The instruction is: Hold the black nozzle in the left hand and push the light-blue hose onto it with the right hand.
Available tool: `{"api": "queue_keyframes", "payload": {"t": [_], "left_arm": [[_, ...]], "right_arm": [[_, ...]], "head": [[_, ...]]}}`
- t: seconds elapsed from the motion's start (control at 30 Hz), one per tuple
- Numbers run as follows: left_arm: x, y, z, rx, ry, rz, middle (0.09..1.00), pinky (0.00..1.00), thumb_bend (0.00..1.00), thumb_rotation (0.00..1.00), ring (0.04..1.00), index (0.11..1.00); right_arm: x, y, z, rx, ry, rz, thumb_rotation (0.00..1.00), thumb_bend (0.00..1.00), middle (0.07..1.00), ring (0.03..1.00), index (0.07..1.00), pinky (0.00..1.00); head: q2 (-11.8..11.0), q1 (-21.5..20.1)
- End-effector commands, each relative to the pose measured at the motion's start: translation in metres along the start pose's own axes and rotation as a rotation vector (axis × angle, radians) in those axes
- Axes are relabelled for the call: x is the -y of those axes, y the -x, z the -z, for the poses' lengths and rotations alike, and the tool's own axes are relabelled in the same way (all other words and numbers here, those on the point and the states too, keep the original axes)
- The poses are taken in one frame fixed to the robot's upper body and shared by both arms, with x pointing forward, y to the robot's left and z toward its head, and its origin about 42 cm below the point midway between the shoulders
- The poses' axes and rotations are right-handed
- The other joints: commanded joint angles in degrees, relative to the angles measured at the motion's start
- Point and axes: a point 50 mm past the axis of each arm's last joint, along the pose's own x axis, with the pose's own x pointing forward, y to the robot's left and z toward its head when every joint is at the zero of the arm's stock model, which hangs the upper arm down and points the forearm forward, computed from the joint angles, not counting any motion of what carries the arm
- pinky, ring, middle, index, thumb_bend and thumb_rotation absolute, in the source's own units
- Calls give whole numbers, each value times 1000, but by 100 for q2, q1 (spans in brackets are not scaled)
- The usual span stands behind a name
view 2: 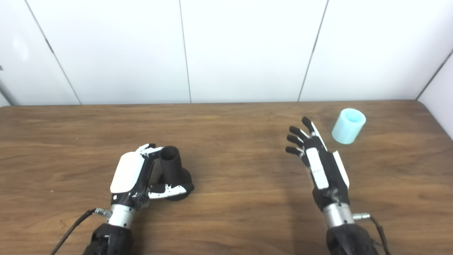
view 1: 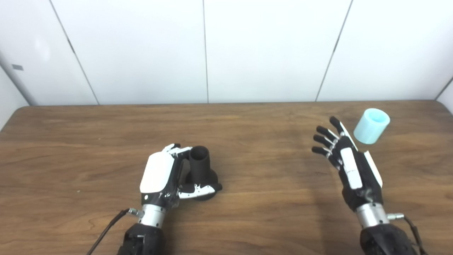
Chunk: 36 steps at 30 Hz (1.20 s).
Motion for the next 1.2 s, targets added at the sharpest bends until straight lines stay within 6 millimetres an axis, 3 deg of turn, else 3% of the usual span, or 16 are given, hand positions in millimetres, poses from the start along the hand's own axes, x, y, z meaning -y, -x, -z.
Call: {"api": "queue_keyframes", "payload": {"t": [0.0,0.07,0.17,0.27,0.43,0.53,0.67,0.8,0.93,1.17], "left_arm": [[20,23,-1,-25,26,57,457,832,524,0,618,504],[20,23,-3,-26,32,63,462,834,524,0,618,501],[20,23,-4,-29,41,71,467,840,524,0,621,498],[19,23,-4,-26,40,80,461,840,524,0,605,503],[21,25,-1,-28,42,91,448,828,523,0,573,507],[23,28,0,-24,48,104,452,837,523,0,592,507],[23,31,1,-26,55,115,465,845,524,0,625,500],[21,33,3,-28,61,124,472,847,524,0,627,495],[18,34,5,-31,63,128,470,848,524,0,614,498],[15,37,5,-22,71,135,462,834,523,0,583,503]], "right_arm": [[9,-10,-28,89,44,19,904,568,853,835,919,752],[16,-11,-38,104,40,30,862,539,854,839,918,767],[28,-15,-51,141,72,45,717,472,855,831,910,765],[41,-21,-62,179,118,66,586,474,850,807,913,740],[63,-33,-77,192,483,135,603,533,854,787,919,685],[72,-41,-81,196,622,173,421,505,866,814,909,711],[89,-58,-83,174,837,149,344,536,873,845,888,761],[102,-77,-86,114,1096,116,183,660,870,885,830,779],[114,-96,-89,51,1271,96,146,784,872,918,811,809],[137,-128,-92,-127,1383,48,149,856,897,931,813,837]], "head": [[22,-67],[37,-221],[48,-389],[37,-483],[33,-661],[28,-823],[41,-1076],[41,-1242],[54,-1356],[63,-1527]]}}
